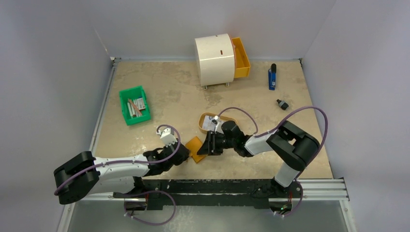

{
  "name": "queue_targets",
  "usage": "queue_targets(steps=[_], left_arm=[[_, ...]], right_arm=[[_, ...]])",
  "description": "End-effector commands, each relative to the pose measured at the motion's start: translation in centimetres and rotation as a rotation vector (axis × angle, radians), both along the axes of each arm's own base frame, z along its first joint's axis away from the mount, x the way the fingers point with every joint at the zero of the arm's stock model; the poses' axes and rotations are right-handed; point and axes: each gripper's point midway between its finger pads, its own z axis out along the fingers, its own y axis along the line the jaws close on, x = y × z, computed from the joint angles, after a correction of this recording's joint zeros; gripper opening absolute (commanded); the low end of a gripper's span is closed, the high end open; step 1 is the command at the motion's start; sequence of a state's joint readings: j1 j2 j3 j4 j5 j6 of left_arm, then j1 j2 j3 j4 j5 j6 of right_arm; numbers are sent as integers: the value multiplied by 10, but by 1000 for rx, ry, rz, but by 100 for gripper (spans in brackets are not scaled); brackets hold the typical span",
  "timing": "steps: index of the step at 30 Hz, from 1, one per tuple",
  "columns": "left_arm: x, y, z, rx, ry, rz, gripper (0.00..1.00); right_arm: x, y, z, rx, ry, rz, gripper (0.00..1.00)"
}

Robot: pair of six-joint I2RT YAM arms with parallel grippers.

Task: Put the credit cards into the card holder
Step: Pick up the card holder from the center of the board.

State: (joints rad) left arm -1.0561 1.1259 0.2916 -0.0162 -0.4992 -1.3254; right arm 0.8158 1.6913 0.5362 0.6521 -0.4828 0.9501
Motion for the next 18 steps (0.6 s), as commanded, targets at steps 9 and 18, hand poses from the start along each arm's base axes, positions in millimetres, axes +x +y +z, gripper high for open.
queue_targets(steps=[9,18], left_arm=[[-30,56,-49,270,138,-14,0],[-30,55,-49,266,135,-20,0]], right_arm=[[-8,4,10,68,33,-3,39],[-12,18,11,67,19,51,25]])
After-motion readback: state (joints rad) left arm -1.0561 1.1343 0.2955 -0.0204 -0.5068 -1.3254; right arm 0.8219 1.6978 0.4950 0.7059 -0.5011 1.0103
